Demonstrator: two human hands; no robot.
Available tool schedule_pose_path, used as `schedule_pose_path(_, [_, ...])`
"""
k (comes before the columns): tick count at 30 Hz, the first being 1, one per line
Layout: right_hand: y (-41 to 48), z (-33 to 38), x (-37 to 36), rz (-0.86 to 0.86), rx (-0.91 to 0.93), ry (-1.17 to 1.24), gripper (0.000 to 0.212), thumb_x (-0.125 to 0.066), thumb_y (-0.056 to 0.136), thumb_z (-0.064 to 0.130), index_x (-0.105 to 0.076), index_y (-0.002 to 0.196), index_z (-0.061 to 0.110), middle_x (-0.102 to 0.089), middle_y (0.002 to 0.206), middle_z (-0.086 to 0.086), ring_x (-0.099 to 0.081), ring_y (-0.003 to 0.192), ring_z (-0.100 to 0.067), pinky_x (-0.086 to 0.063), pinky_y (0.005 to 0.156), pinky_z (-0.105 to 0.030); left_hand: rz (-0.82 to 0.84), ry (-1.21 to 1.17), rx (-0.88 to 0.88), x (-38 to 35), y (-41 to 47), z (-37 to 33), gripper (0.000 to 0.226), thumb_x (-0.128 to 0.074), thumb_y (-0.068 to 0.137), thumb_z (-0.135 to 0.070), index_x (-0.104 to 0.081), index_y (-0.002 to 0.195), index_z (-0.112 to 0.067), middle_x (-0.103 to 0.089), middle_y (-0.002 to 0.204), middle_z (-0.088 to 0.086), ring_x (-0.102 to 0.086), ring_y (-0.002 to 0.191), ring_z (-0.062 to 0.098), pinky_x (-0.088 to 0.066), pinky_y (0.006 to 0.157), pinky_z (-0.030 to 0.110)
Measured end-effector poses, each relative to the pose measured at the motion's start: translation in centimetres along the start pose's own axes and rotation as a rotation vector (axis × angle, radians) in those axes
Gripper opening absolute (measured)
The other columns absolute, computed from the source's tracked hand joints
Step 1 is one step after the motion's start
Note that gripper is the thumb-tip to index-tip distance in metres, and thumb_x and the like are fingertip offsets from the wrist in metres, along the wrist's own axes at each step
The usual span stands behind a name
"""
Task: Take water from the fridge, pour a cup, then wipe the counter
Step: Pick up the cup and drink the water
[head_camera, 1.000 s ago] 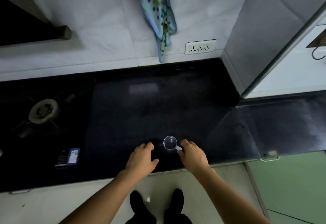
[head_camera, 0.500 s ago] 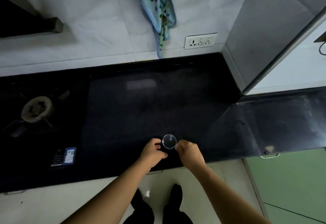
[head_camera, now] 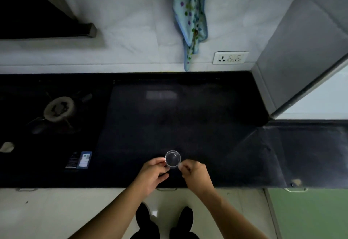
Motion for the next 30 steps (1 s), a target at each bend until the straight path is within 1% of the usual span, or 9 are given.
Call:
schedule_pose_path(4, [-0.5, 4.2, -2.2, 0.078, 0.103, -0.017, 0.018, -0.061, 0.095, 0.019, -0.066, 0.077, 0.018, -0.063, 0.063, 0.003, -0.062, 0.059, -0.016, -0.049, 0.058, -0.029, -0.021, -0.072, -0.062, 3.6, -2.0, -1.2, 0.041, -0.063, 0.085, 0.008, -0.064, 0.122, -0.009, -0.071, 0.12, 0.016, -0.066, 0.116, 0.025, -0.054, 0.087, 0.036])
schedule_pose_path(9, [-1.3, 10.1, -6.8, 0.194, 0.217, -0.08, 0.026, -0.062, 0.094, 0.02, -0.061, 0.072, 0.034, -0.062, 0.063, 0.009, -0.064, 0.062, -0.01, -0.049, 0.057, -0.019, -0.112, -0.215, -0.147, 9.8, -5.9, -2.4, 0.04, -0.062, 0.085, 0.01, -0.063, 0.123, -0.004, -0.07, 0.121, 0.02, -0.066, 0.115, 0.028, -0.053, 0.087, 0.036])
schedule_pose_path(12, [-2.1, 14.0, -10.5, 0.265, 0.28, -0.114, 0.022, -0.062, 0.093, 0.02, -0.064, 0.074, 0.032, -0.065, 0.064, 0.007, -0.066, 0.065, -0.012, -0.049, 0.058, -0.017, -0.15, -0.284, -0.203, 14.1, -9.1, -3.2, 0.036, -0.061, 0.087, 0.01, -0.063, 0.12, -0.003, -0.071, 0.118, 0.021, -0.067, 0.108, 0.027, -0.053, 0.085, 0.035])
schedule_pose_path(15, [-3.2, 17.9, -14.4, 0.303, 0.369, -0.145, 0.023, -0.063, 0.092, 0.02, -0.064, 0.074, 0.034, -0.064, 0.063, 0.016, -0.065, 0.066, -0.007, -0.045, 0.059, -0.013, -0.174, -0.326, -0.243, 18.8, -11.9, -3.6, 0.035, -0.062, 0.087, 0.008, -0.063, 0.12, -0.003, -0.071, 0.117, 0.021, -0.066, 0.113, 0.029, -0.051, 0.086, 0.034])
schedule_pose_path(18, [-4.6, 21.5, -19.3, 0.355, 0.416, -0.177, 0.025, -0.062, 0.091, 0.019, -0.062, 0.07, 0.034, -0.064, 0.066, 0.022, -0.065, 0.065, -0.007, -0.048, 0.058, -0.017, -0.208, -0.357, -0.284, 24.3, -14.6, -3.9, 0.032, -0.061, 0.087, 0.007, -0.064, 0.118, -0.002, -0.072, 0.113, 0.021, -0.067, 0.106, 0.027, -0.05, 0.086, 0.035])
schedule_pose_path(21, [-6.7, 25.6, -25.0, 0.393, 0.45, -0.209, 0.022, -0.06, 0.09, 0.018, -0.063, 0.07, 0.026, -0.066, 0.069, 0.007, -0.058, 0.056, -0.007, -0.043, 0.053, -0.019, -0.253, -0.38, -0.31, 30.9, -17.6, -3.9, 0.029, -0.06, 0.087, 0.008, -0.065, 0.114, -0.001, -0.074, 0.096, 0.014, -0.065, 0.095, 0.023, -0.051, 0.086, 0.034])
schedule_pose_path(23, [-8.0, 28.1, -28.6, 0.407, 0.46, -0.214, 0.018, -0.06, 0.092, 0.023, -0.065, 0.074, 0.019, -0.067, 0.069, -0.005, -0.06, 0.056, -0.015, -0.046, 0.054, -0.025, -0.273, -0.38, -0.322, 35.1, -19.4, -4.0, 0.029, -0.06, 0.087, 0.007, -0.065, 0.113, -0.002, -0.074, 0.092, 0.01, -0.065, 0.094, 0.022, -0.052, 0.09, 0.036])
schedule_pose_path(26, [-10.0, 32.6, -34.8, 0.438, 0.505, -0.211, 0.019, -0.061, 0.092, 0.024, -0.064, 0.074, 0.017, -0.067, 0.067, -0.008, -0.064, 0.061, -0.019, -0.051, 0.06, -0.032, -0.306, -0.397, -0.352, 42.3, -22.3, -4.2, 0.026, -0.06, 0.087, 0.005, -0.066, 0.11, -0.006, -0.075, 0.099, 0.012, -0.066, 0.099, 0.023, -0.05, 0.097, 0.038])
schedule_pose_path(30, [-11.8, 38.5, -41.8, 0.487, 0.543, -0.188, 0.018, -0.063, 0.091, 0.017, -0.067, 0.074, 0.013, -0.068, 0.063, -0.009, -0.065, 0.053, -0.009, -0.051, 0.056, -0.025, -0.364, -0.443, -0.386, 50.5, -25.5, -5.3, 0.024, -0.059, 0.09, 0.003, -0.066, 0.111, -0.004, -0.074, 0.11, 0.018, -0.069, 0.101, 0.024, -0.051, 0.095, 0.036])
Point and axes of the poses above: each hand's wrist, its own y-axis towards the middle knuckle, its own x-axis out of the back of the hand, z = x × y, the point moved 10 cm from there along y, towards the middle knuckle
